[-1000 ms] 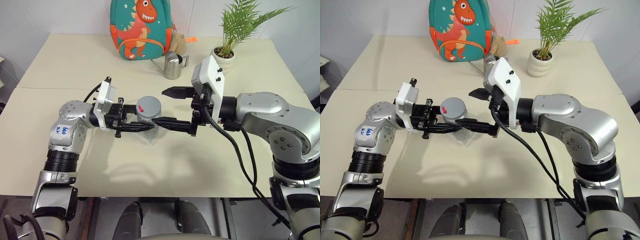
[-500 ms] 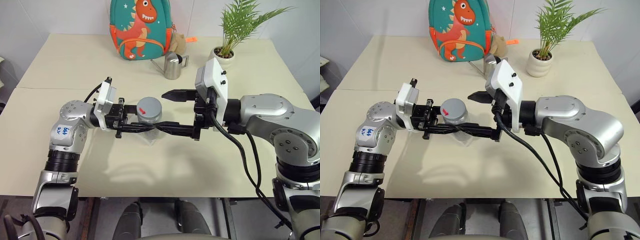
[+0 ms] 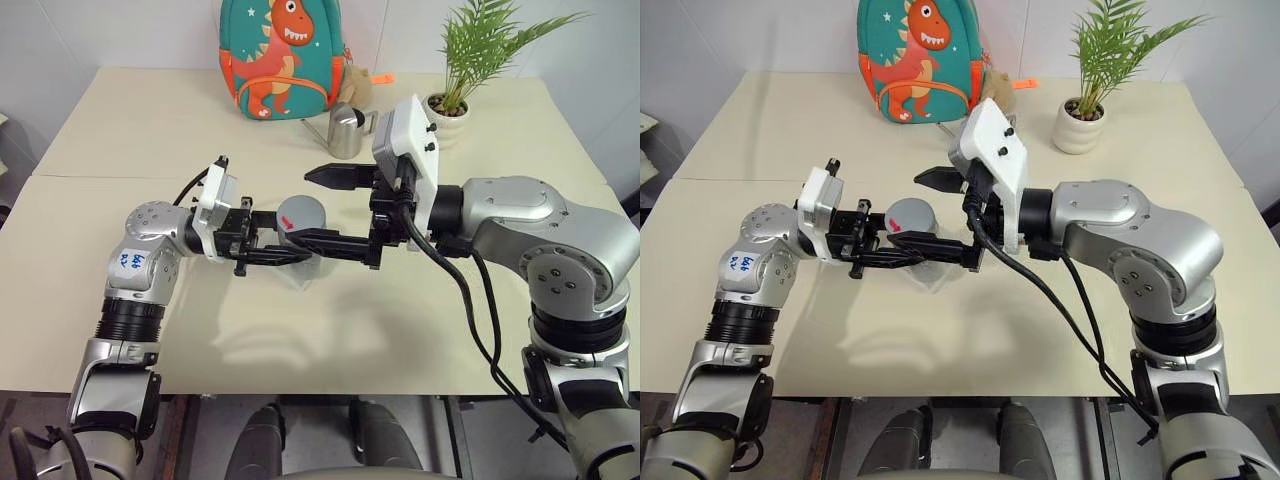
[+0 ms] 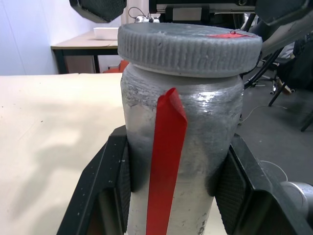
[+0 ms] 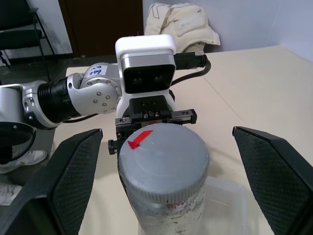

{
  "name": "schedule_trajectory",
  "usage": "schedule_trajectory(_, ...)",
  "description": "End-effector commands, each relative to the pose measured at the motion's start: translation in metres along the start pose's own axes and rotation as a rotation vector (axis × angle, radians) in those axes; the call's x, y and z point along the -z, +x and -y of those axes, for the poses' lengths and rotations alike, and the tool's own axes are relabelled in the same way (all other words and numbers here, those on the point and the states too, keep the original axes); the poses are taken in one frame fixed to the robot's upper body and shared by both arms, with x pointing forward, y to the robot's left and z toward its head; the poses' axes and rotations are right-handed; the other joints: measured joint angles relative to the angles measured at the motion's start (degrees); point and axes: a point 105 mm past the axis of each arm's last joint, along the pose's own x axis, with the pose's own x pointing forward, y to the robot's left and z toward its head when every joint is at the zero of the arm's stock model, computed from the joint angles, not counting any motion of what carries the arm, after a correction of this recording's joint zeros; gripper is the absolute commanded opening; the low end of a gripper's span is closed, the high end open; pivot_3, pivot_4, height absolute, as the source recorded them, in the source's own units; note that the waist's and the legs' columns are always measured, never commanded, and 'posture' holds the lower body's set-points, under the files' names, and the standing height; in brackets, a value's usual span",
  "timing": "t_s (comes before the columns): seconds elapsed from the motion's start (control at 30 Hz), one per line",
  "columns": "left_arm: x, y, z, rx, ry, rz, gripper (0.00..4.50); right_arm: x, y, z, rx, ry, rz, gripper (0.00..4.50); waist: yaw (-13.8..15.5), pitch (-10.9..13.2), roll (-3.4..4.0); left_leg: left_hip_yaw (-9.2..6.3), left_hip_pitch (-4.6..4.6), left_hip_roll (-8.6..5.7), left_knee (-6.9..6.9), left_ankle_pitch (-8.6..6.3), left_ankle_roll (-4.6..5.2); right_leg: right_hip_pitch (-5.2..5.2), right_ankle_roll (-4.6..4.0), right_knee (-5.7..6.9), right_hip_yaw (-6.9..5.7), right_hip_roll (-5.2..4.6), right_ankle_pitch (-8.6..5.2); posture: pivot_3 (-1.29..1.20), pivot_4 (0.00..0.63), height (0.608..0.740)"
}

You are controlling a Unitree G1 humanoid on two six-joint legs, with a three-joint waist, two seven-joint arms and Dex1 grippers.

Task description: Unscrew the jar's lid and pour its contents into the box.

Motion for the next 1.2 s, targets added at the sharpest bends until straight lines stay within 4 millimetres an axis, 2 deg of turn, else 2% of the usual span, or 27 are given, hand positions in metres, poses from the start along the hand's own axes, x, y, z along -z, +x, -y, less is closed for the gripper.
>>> schedule_trajectory(0.03,-0.0108,0.0034,-0.0021,0.021,0.054,0.006,1.85,-0.0081,0.0005,-0.0028,-0.017,-0.04,0.001,4.48,0.0,0.0,0.0,0.0,0.0,0.0,0.0,0.0,0.0,0.0,0.0,0.01,0.0,0.0,0.0,0.0,0.15,0.74)
schedule_trajectory(0.8,-0.0109,0.0044,-0.0032,0.021,0.057,0.009,1.85,-0.0111,0.0003,0.0004,-0.002,-0.068,-0.026,4.48,0.0,0.0,0.0,0.0,0.0,0.0,0.01,0.0,0.0,0.0,0.0,0.01,0.0,0.0,0.0,0.0,0.15,0.74)
schedule_trajectory(0.9,-0.0108,0.0047,-0.0036,0.021,0.058,0.01,1.85,-0.0089,0.0005,-0.0005,-0.005,-0.065,-0.033,3.87,0.0,0.0,0.0,0.0,0.0,0.0,0.01,0.0,0.0,0.0,0.0,0.01,0.0,0.0,0.0,0.0,0.15,0.74)
schedule_trajectory(1.2,-0.0104,0.0046,-0.0048,0.019,0.061,0.007,1.85,-0.0055,0.0005,-0.0013,-0.01,-0.07,-0.049,3.87,0.0,0.0,0.0,0.0,0.0,0.0,0.01,0.0,0.0,0.0,0.0,0.01,0.0,0.0,0.0,0.0,0.15,0.74)
